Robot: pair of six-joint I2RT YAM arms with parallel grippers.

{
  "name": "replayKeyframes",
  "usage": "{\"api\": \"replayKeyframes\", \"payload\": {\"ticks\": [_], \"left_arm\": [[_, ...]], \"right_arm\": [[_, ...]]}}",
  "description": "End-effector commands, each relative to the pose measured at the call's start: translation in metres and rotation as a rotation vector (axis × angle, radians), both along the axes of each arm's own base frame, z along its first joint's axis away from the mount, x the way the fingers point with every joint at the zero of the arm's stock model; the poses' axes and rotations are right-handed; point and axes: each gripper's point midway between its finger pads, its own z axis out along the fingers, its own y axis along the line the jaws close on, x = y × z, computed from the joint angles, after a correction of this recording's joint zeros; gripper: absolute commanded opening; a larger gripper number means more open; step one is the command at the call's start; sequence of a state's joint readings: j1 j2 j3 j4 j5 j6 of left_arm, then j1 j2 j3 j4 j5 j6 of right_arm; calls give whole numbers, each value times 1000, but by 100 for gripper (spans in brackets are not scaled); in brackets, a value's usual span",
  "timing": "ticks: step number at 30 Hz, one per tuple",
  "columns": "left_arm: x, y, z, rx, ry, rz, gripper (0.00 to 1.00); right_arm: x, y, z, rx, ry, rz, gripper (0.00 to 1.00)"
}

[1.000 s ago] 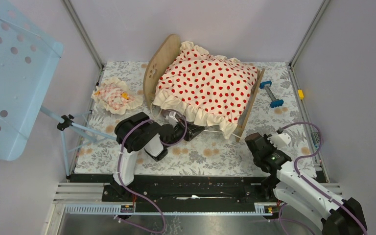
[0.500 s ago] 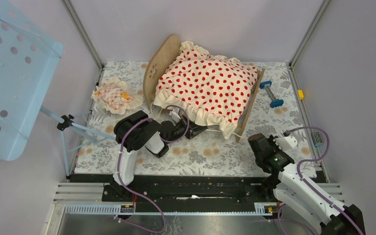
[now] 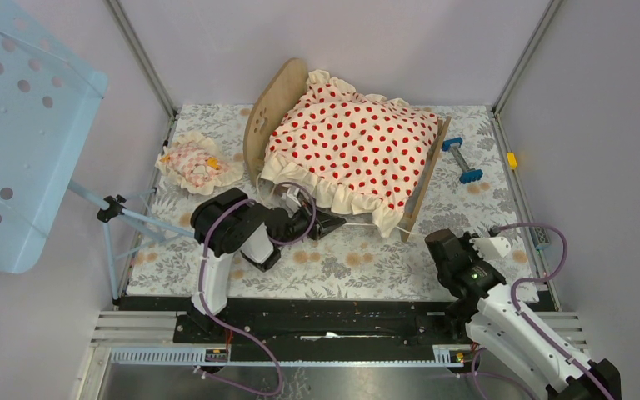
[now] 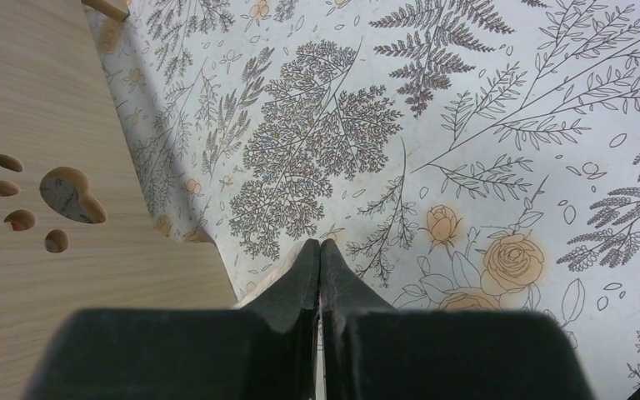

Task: Set up the pet bed
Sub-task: Tie the ropes to the bed frame.

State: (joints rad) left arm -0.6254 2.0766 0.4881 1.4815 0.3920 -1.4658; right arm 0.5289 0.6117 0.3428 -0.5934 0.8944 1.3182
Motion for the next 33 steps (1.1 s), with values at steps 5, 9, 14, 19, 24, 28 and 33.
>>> {"api": "replayKeyframes", "payload": {"ticks": [5,9,14,19,24,28,33], "left_arm": [[23,22,30,-54,-131,76,0],[16,11,37,-62,-163,24,0],[3,14,40,-52,-169,8,9],[-16,34,32,-14,-135,37,35],[-32,51,38,4,-134,65,46],[-37,64,37,95,-140,82,49],[-27,85,37,435,-185,108,58]], "right_arm": [[-12,-35,12,-133,-18,-118,0],[-5,-26,13,-131,-20,-52,0],[1,-17,23,-96,-85,13,20],[-2,-16,35,-89,-121,47,36],[0,-17,55,-132,-140,88,39],[11,-4,80,-173,-172,192,40],[26,25,111,-190,-195,380,44]]}}
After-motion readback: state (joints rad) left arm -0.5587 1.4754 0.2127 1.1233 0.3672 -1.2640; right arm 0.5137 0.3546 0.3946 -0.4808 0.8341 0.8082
